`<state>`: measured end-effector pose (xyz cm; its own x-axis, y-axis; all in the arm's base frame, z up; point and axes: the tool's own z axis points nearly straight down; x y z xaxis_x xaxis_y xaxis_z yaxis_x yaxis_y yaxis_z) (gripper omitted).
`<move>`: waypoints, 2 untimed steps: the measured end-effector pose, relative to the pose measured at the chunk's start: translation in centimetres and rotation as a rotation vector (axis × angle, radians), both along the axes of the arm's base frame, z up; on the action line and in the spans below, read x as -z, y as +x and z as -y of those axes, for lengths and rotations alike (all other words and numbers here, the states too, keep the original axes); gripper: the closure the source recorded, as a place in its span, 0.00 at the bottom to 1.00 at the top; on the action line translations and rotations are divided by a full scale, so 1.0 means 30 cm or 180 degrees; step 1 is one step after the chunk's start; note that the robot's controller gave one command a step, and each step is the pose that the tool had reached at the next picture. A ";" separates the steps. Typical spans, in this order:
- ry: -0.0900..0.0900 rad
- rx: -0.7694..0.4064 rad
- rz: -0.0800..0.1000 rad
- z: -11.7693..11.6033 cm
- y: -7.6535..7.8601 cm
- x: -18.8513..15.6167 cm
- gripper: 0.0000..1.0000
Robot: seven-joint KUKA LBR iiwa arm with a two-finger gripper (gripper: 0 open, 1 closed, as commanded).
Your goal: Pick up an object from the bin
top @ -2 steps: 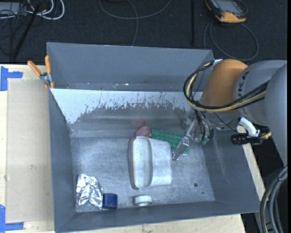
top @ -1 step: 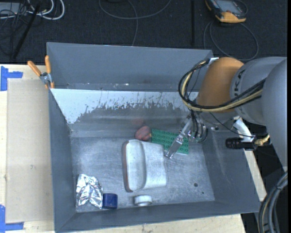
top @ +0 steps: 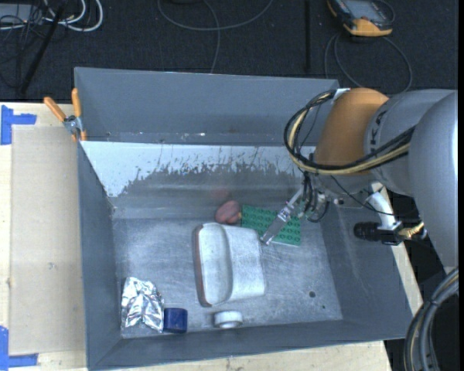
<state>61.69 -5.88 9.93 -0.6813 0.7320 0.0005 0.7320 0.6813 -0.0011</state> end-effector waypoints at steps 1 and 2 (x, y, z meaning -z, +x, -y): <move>0.0002 0.0661 0.0008 -0.009 -0.014 0.090 0.00; -0.0004 0.1067 0.0026 -0.064 -0.038 0.088 0.00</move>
Offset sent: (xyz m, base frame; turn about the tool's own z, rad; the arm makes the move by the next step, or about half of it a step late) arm -0.0056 0.0033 -0.0293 0.2093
